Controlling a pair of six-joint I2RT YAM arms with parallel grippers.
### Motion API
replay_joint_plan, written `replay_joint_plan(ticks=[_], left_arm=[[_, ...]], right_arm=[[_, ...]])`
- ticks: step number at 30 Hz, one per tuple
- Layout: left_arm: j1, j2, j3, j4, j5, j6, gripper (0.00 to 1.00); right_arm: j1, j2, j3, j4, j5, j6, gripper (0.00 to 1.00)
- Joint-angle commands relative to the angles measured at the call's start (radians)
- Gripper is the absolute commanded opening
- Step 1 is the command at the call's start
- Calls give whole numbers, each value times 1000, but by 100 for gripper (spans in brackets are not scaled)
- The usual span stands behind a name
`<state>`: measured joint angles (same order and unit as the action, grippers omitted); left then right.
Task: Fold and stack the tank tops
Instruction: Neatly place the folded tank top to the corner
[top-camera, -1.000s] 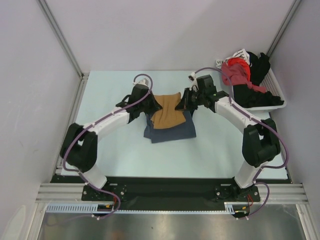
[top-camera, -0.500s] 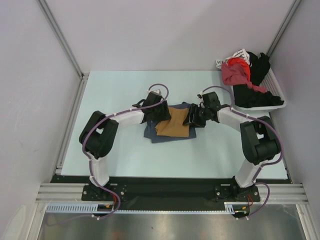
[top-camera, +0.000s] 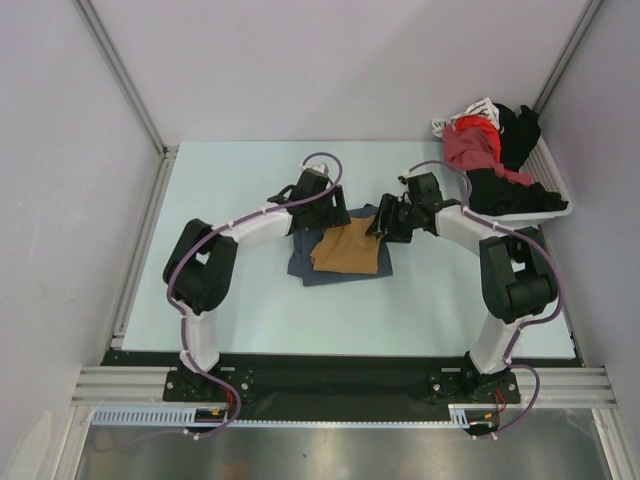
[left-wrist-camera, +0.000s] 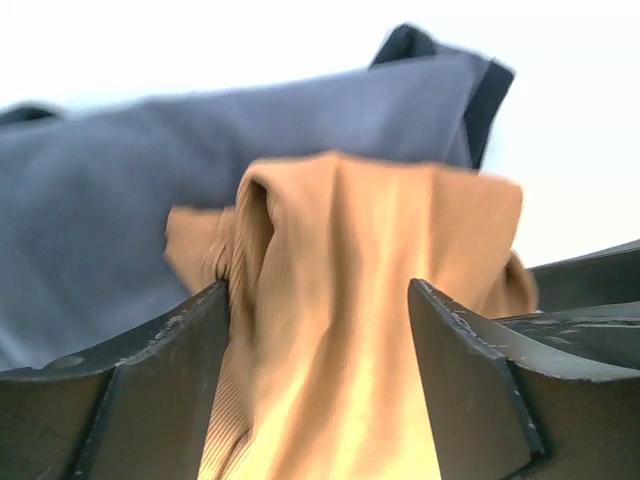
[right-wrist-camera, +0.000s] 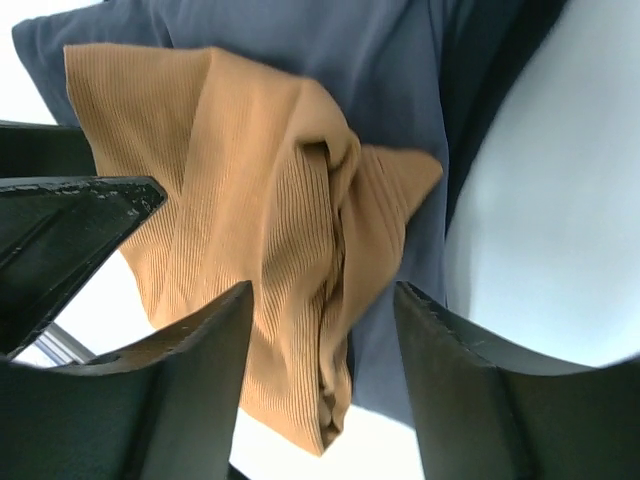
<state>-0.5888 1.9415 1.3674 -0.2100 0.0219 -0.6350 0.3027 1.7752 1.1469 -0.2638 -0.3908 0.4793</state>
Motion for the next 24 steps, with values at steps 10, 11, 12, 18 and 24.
replay_joint_plan(ticks=[10,11,12,18,24], left_arm=[[9,126,117,-60,0,21,66],[10,132,117,-63,-7,20,64],[10,134,117,-65,-11,21,61],[15,70,73,-62,-55,46,13],[12,-143,-109,-2,-157,15,8]], right_arm=[[-1,99,94,29,-20,36,56],[-1,108,99,31,-25,32,53],[-1,113,103,32,-31,28,44],[38,119,163,15,-77,-71,10],[55,61,129,126,-160,-85,0]])
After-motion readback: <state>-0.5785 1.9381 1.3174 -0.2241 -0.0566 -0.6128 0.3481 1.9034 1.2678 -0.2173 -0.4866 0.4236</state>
